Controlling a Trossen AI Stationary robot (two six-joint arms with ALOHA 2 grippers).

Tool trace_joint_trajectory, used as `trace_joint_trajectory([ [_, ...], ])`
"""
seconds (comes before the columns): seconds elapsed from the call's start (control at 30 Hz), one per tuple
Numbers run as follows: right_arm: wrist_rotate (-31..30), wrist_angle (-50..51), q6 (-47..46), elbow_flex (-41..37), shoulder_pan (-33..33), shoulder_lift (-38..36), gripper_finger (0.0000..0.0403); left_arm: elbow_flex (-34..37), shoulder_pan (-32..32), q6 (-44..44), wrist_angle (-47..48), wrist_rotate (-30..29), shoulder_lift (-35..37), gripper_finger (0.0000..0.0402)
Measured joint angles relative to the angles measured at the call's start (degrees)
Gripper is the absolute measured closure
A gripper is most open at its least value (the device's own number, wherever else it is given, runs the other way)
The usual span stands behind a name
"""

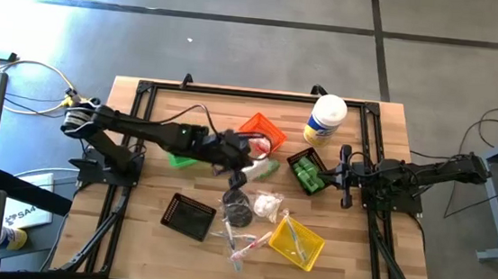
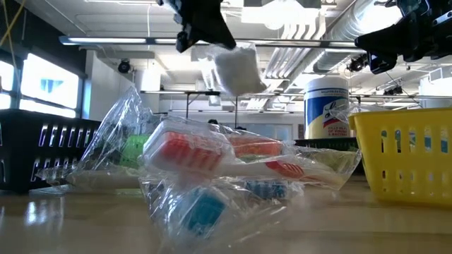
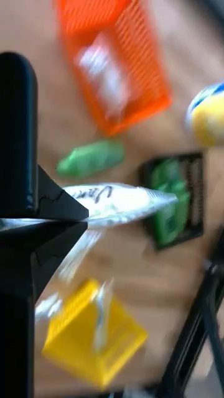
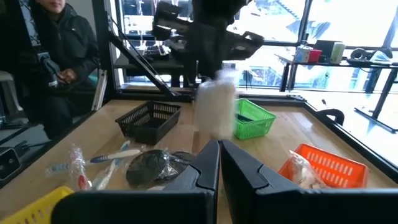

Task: Pick & Place Travel size toiletries
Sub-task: Put the white cotton pack into the orange bin

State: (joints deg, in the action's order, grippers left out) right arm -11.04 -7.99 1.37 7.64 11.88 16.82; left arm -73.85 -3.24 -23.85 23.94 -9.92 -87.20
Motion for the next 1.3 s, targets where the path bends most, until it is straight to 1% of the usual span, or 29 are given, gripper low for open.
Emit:
trace_joint_trajectory([
  [0.1, -1.0, 0.0, 0.0, 0.0, 0.0, 0.0, 0.0394, 0.0, 2.5, 5.0, 0.0, -3.3, 0.0, 0.0401],
  [0.27, -1.0, 0.0, 0.0, 0.0, 0.0, 0.0, 0.0394, 0.0, 7.0, 13.6, -0.9, -3.5, 0.0, 0.0401],
  [0.4, -1.0, 0.0, -0.3, 0.0, 0.0, 0.0, 0.0394, 0.0, 10.6, 22.2, -1.0, 0.9, 0.0, 0.0401],
  [0.53, -0.9, 0.0, -1.6, 0.0, 0.0, 0.0, 0.0394, 0.0, 13.9, 34.8, -1.0, 7.1, 0.0, 0.0401],
  [0.63, -1.0, 0.0, -1.6, 0.0, 0.0, 0.0, 0.0394, 0.0, 16.0, 40.5, -1.0, 8.6, -0.1, 0.0401],
  [0.77, -1.0, -0.6, -1.0, 0.0, 0.0, 0.0, 0.0394, 0.0, 18.6, 43.1, -2.0, 9.5, -0.7, 0.0401],
  [0.93, -1.0, -3.4, 0.0, 0.0, 0.0, 0.0, 0.0394, 0.0, 20.3, 44.9, -6.1, 10.9, -3.9, 0.0401],
  [1.03, -0.9, -3.9, 0.4, 0.0, 0.0, 0.0, 0.0394, 0.0, 21.3, 45.7, -6.5, 11.0, -6.5, 0.0401],
  [1.17, -0.9, -3.9, 1.1, 0.0, 0.0, 0.0, 0.0394, 0.1, 21.8, 45.7, -5.5, 10.4, -9.9, 0.0401],
  [1.3, -0.8, -4.1, 1.9, 0.0, 0.0, 0.0, 0.0394, 0.0, 21.7, 46.2, -6.7, 8.8, -12.5, 0.0401],
])
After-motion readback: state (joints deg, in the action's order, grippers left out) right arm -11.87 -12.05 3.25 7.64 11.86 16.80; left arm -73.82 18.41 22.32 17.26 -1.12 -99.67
